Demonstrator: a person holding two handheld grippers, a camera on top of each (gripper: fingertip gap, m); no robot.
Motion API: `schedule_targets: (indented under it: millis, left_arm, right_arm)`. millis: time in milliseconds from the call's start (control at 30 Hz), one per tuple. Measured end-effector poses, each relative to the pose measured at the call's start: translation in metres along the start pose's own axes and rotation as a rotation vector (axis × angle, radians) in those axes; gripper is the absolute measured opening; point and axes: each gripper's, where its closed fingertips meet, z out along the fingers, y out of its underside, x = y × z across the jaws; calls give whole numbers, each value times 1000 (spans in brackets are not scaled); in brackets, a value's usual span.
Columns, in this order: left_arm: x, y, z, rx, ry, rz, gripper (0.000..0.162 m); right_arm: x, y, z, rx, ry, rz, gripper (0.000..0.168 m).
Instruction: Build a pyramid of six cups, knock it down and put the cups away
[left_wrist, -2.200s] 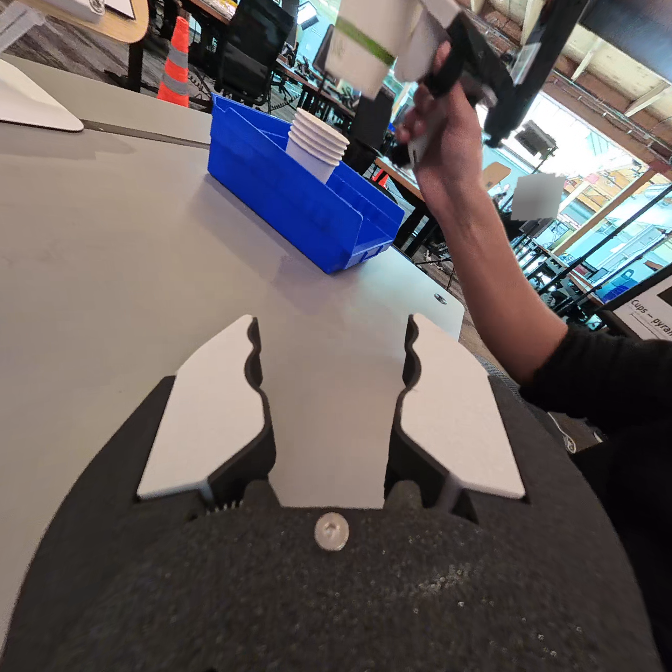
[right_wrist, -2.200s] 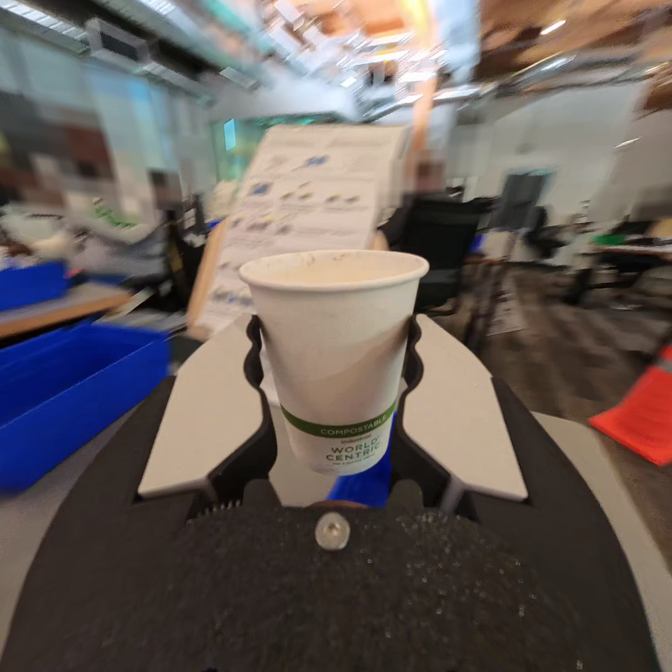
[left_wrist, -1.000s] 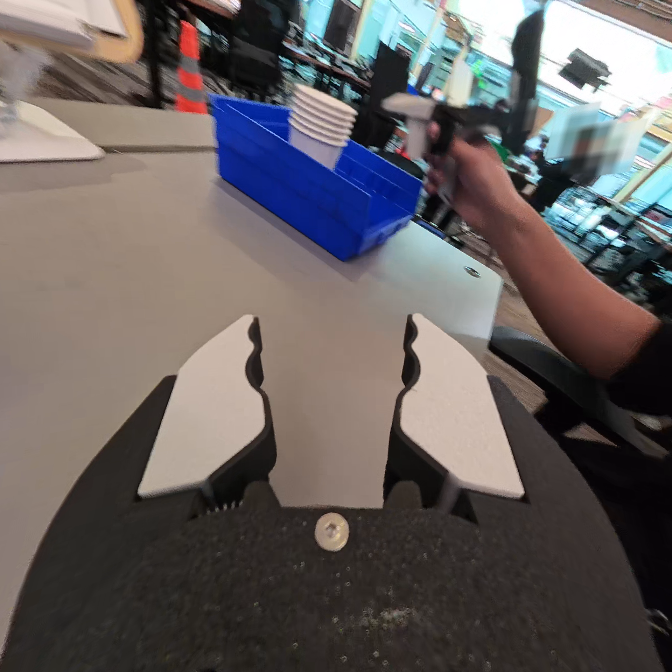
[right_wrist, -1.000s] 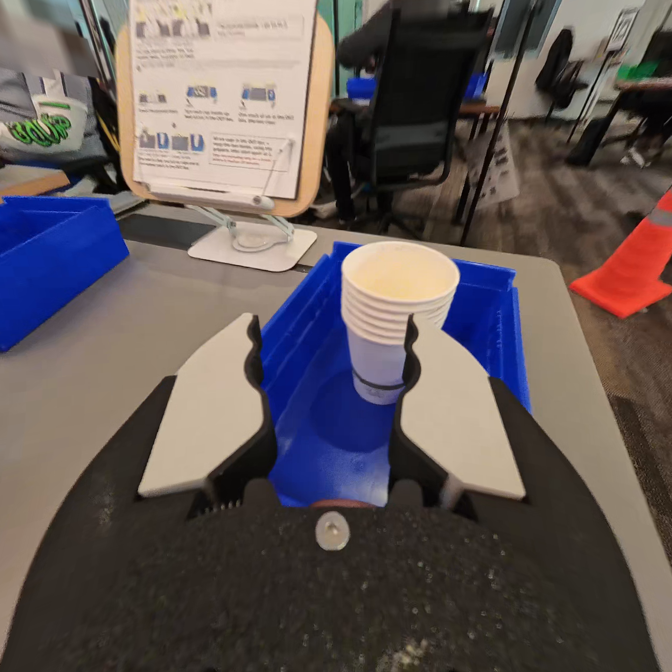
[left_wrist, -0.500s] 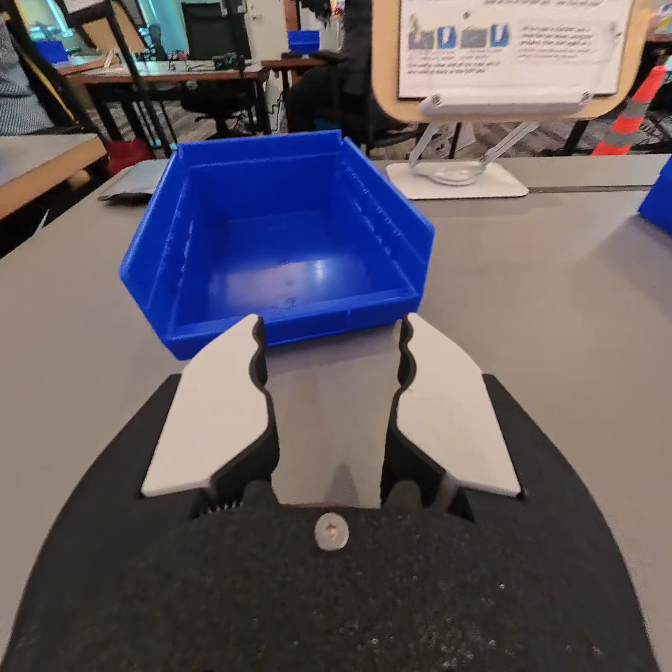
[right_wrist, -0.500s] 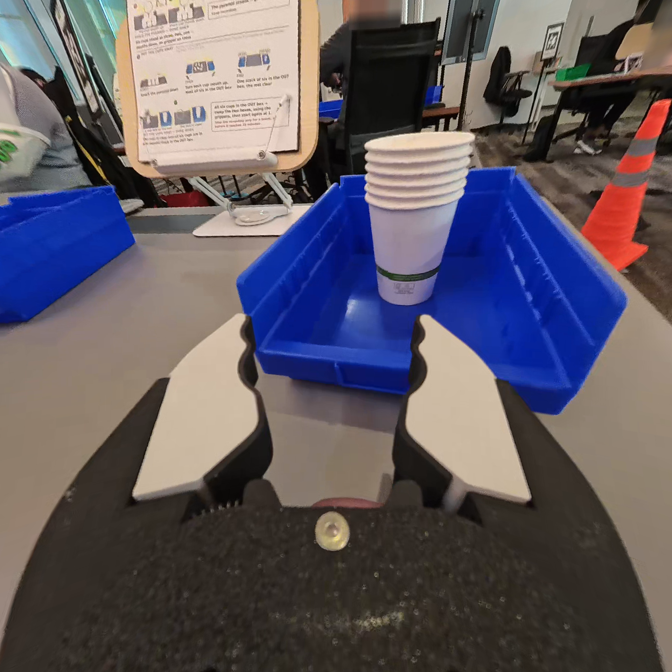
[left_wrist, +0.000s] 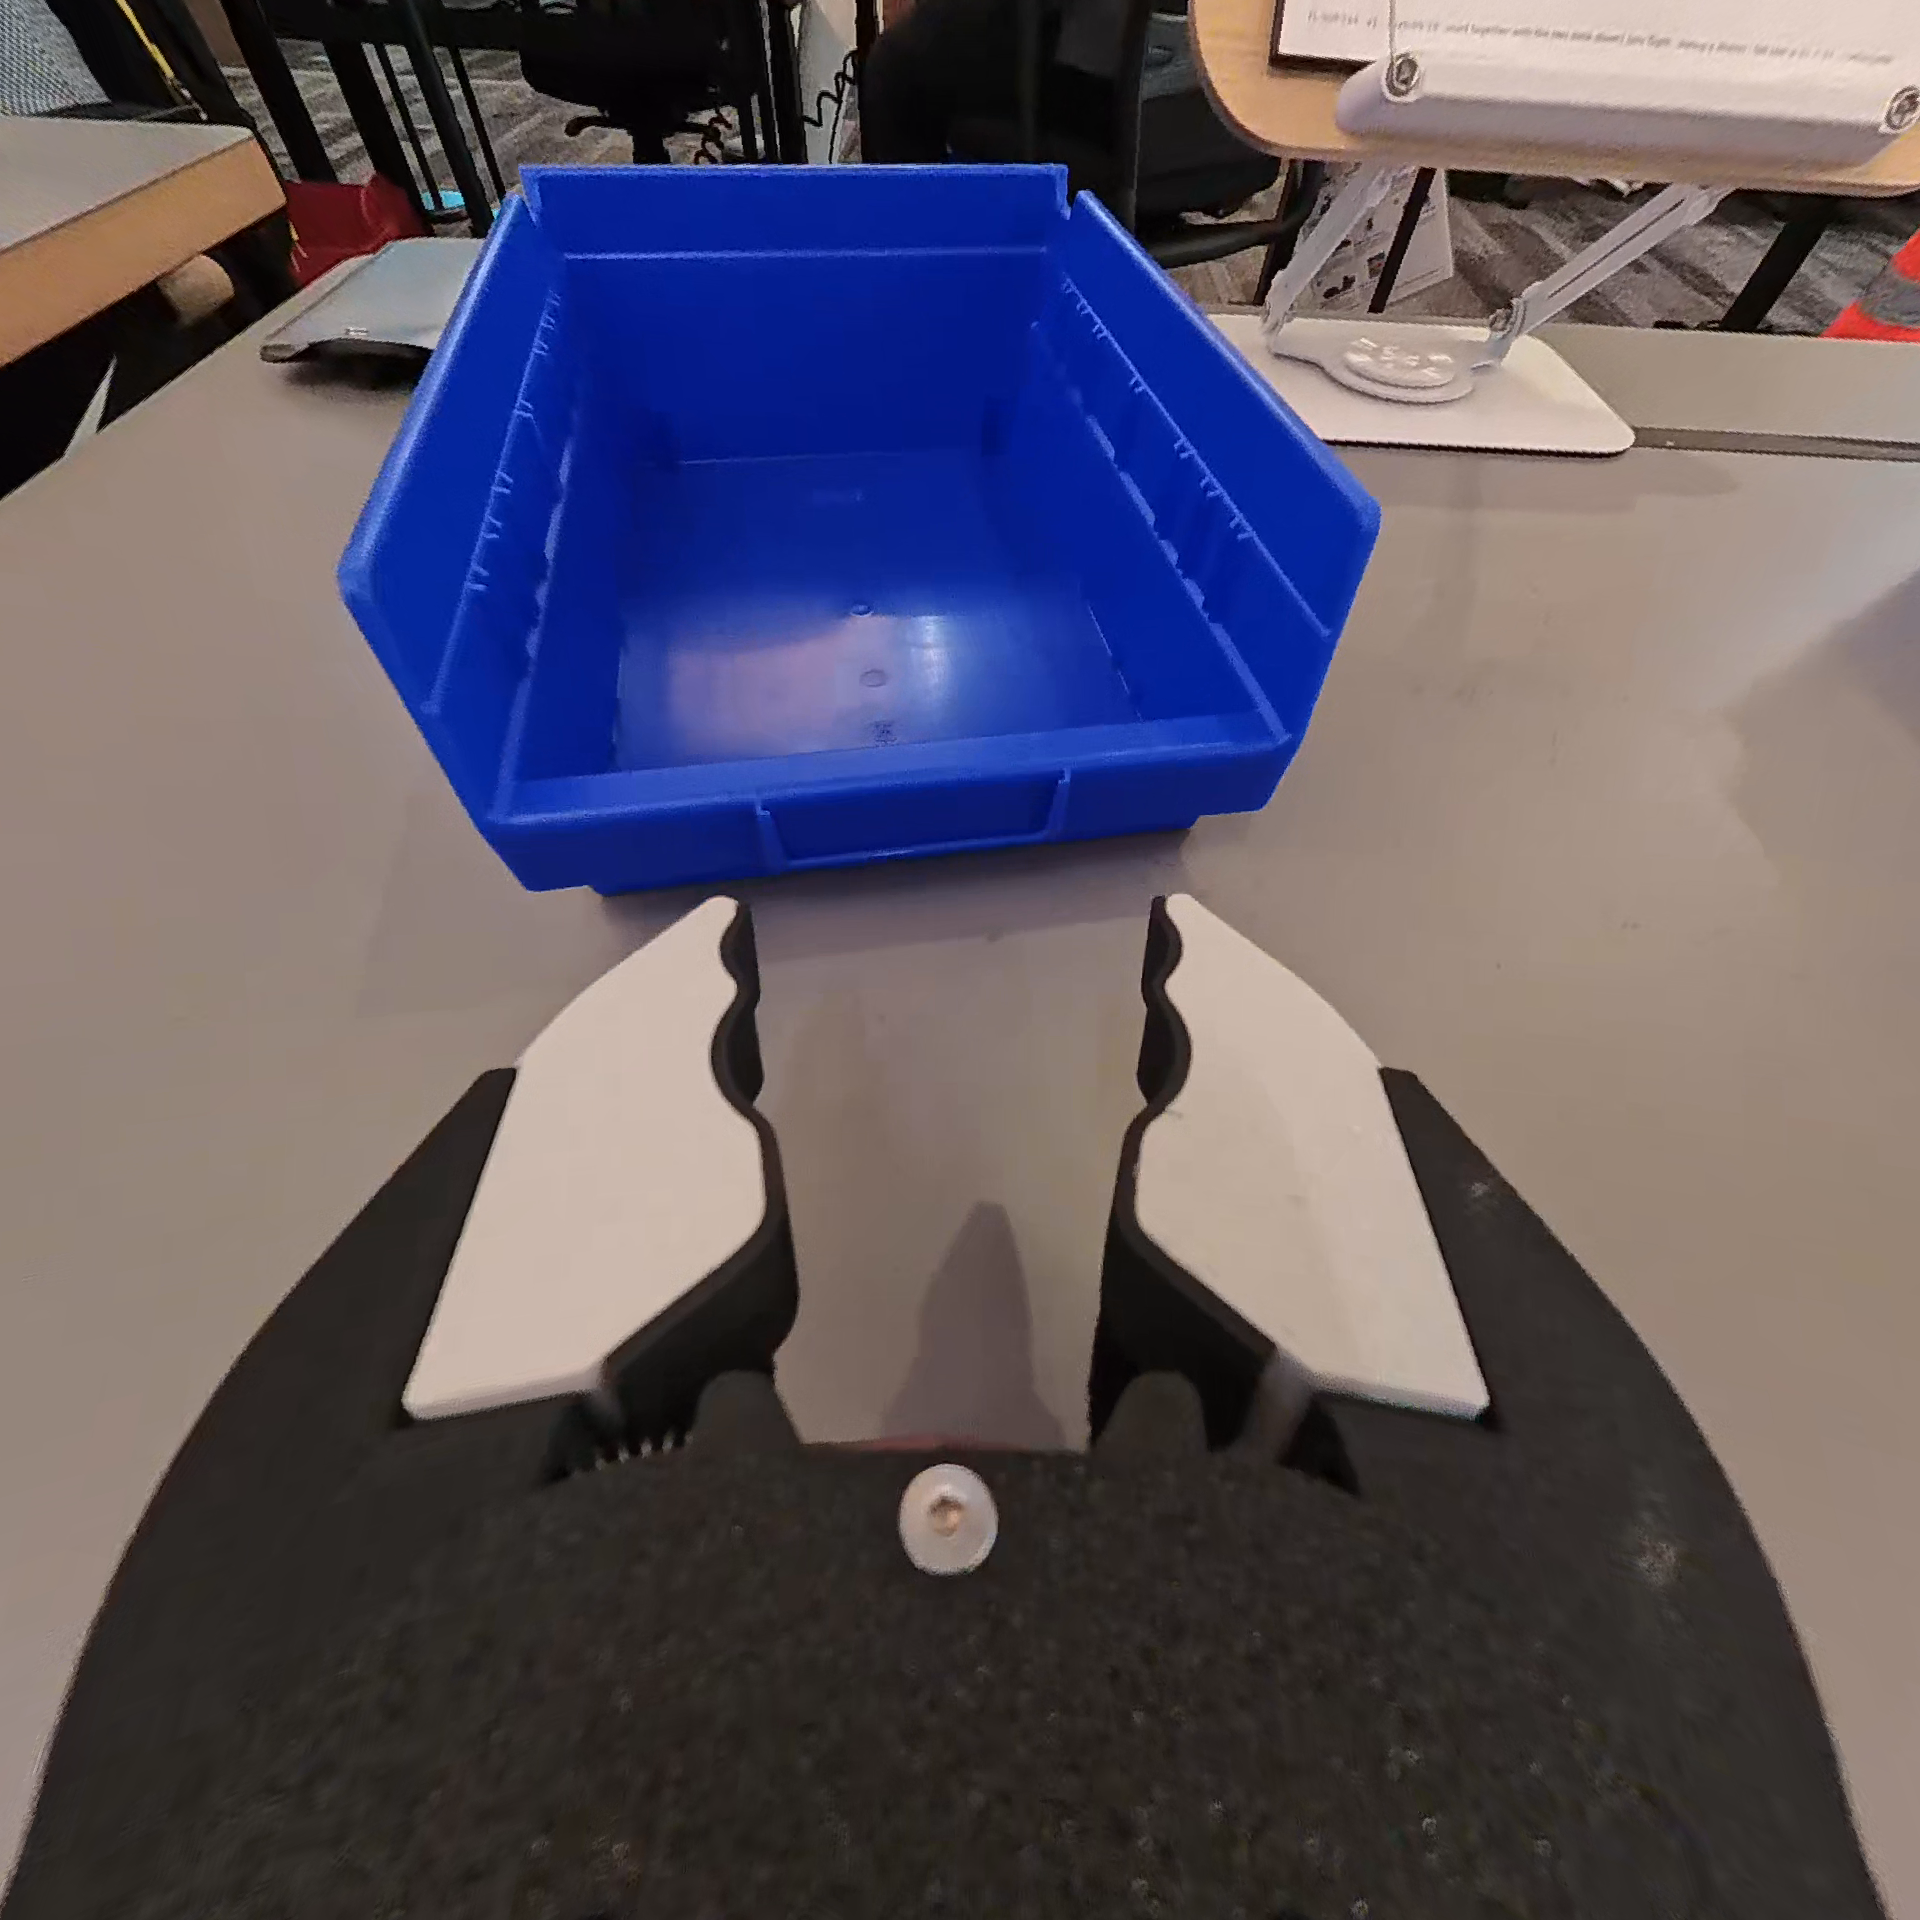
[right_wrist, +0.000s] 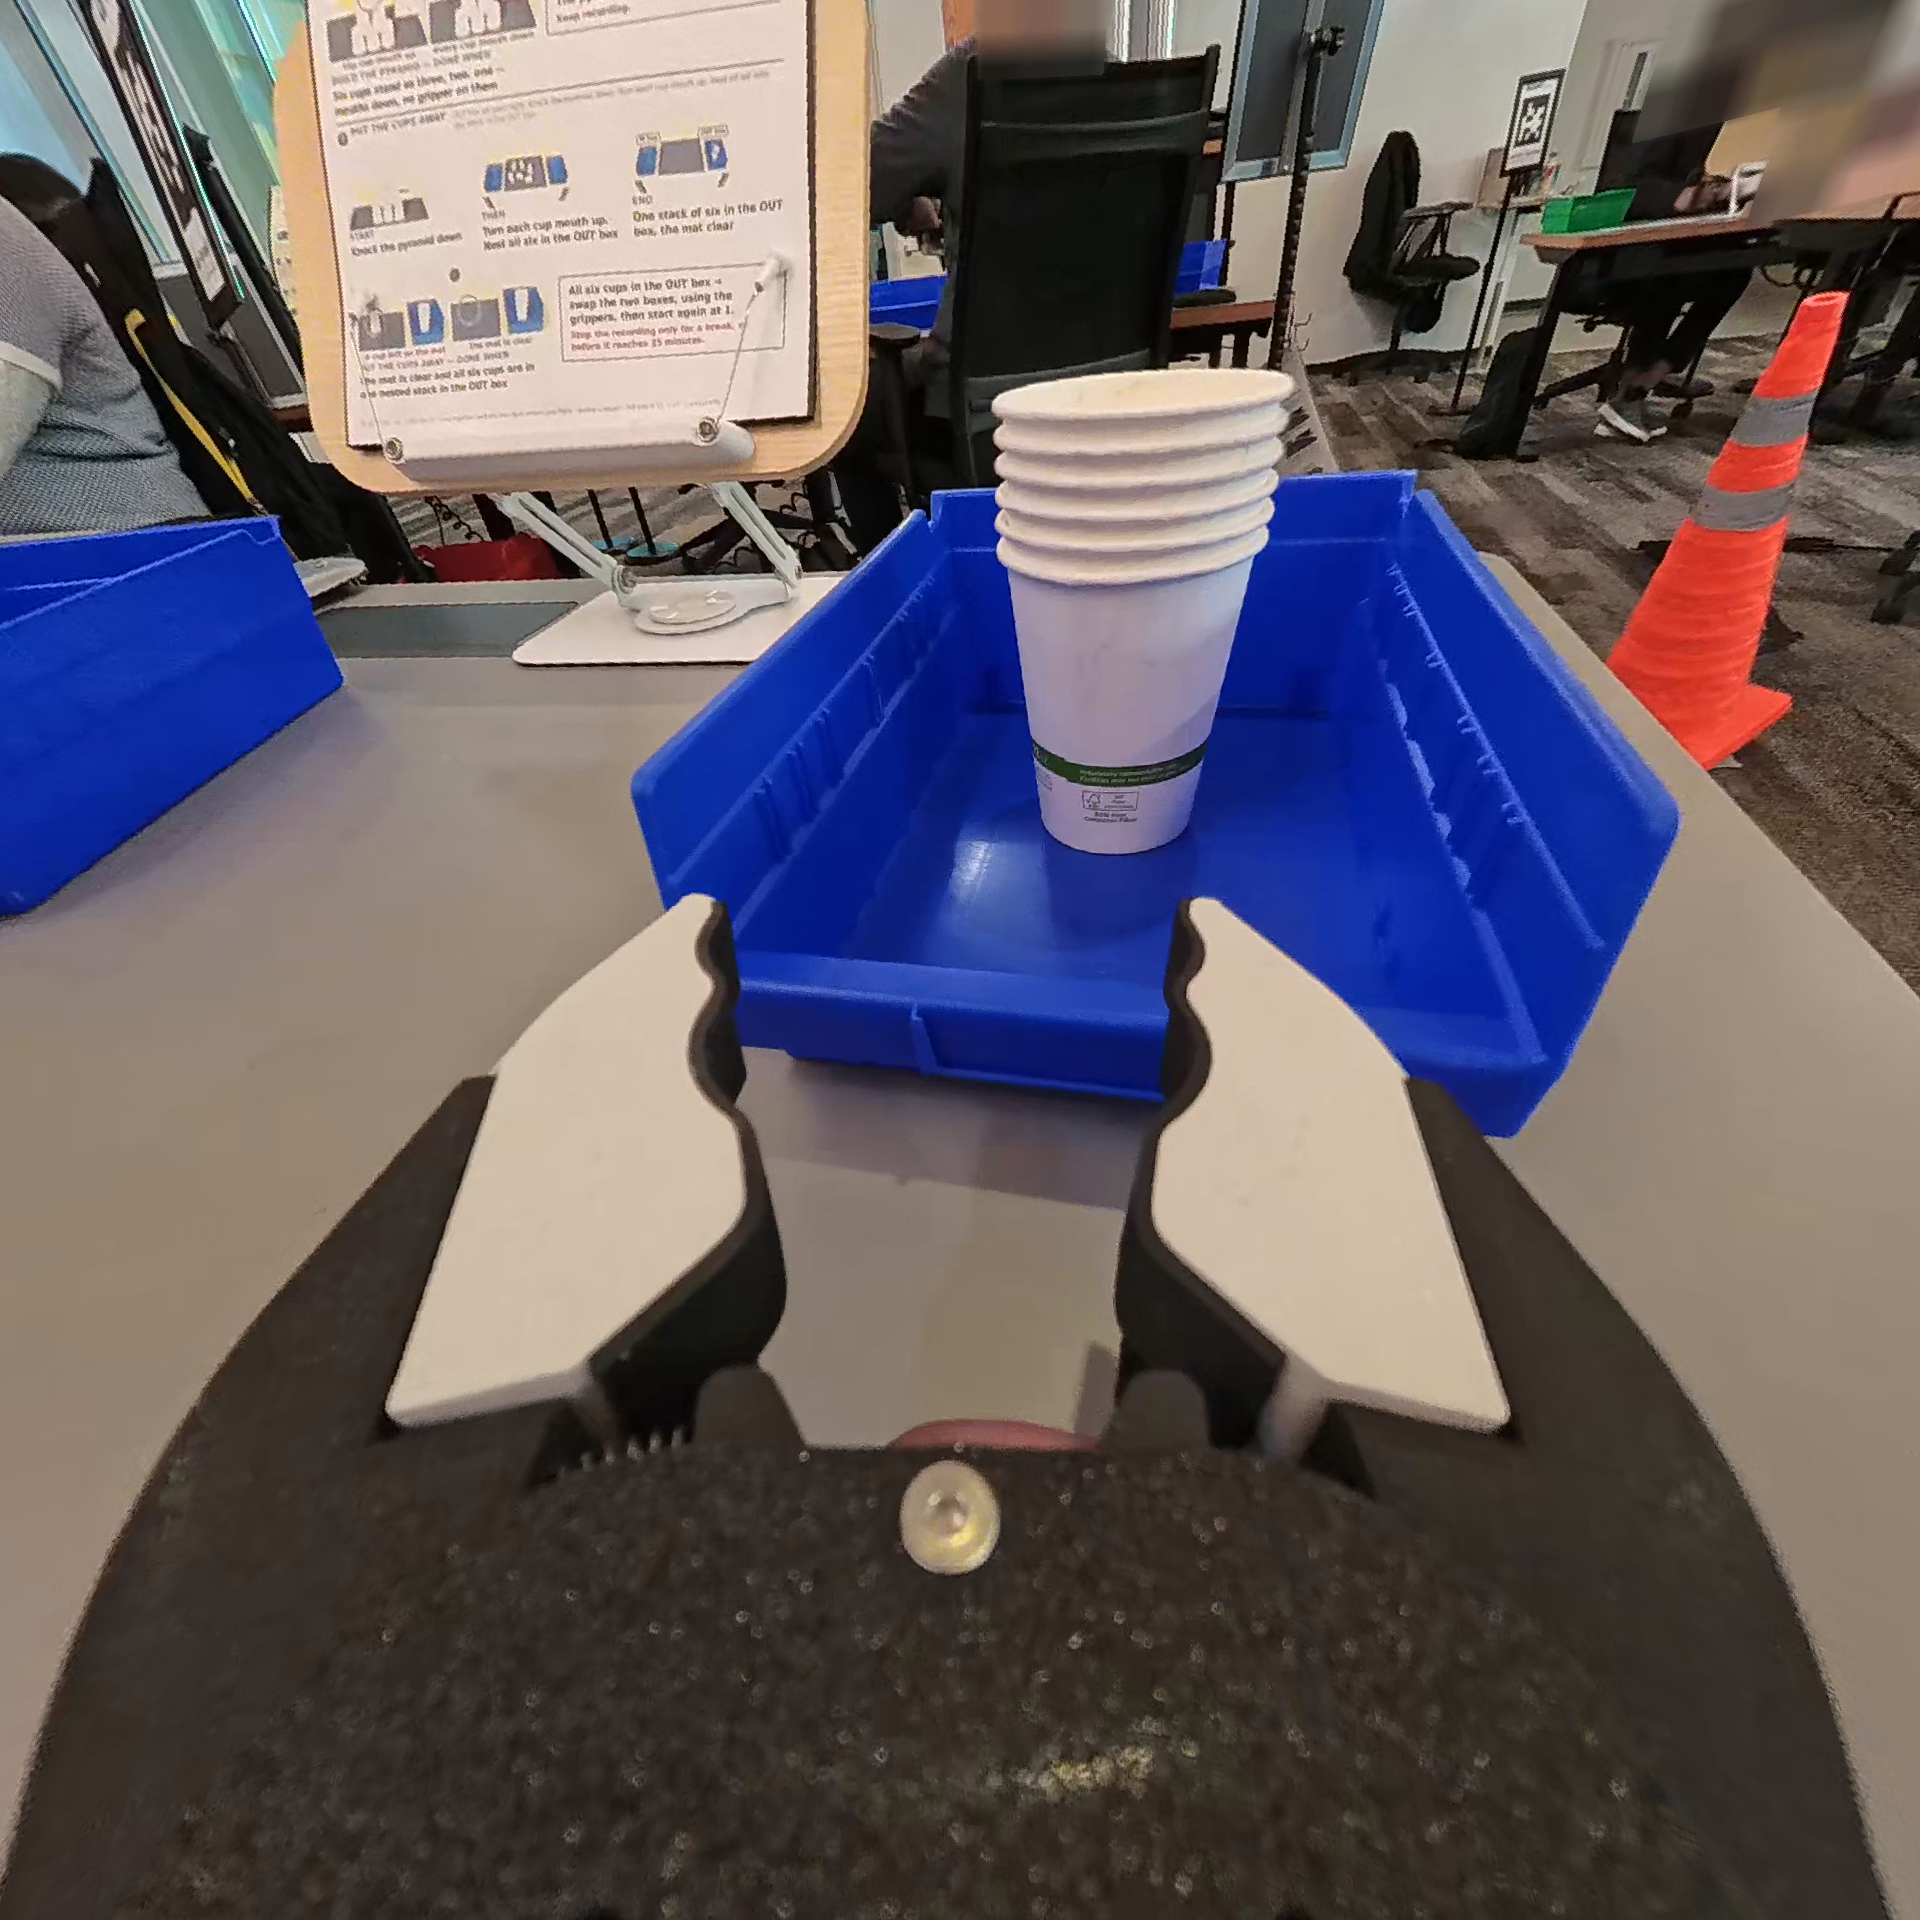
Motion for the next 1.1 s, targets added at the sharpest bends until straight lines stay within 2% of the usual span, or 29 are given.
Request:
schedule_targets:
  millis: [367,500,600,700,833,933,1000,1100]
  left_arm:
    - [2,3,2,-16,1,12,70]
    - [21,-8,-3,33,78,6,72]
    - [101,-13,-8,-4,308,83,71]
    - [218,-9,-14,-32,505,235,75]
    - [379,9,-23,-127,748,248,80]
    - [453,20,-4,-152,704,353,76]
    - [472,17,18,-149,605,362,69]
    - [477,12,46,-185,530,247,65]
  right_arm:
    - [5,6,3,-18,-12,55,78]
    - [9,6,3,-25,14,34,78]
    - [15,4,2,-16,30,40,77]
    - [23,3,2,-20,55,34,77]
    - [43,6,-5,-41,147,-1,76]
    - [67,8,-9,-53,282,-26,76]
    - [73,13,-7,-81,299,-27,76]
    - [79,15,-4,-91,309,5,76]
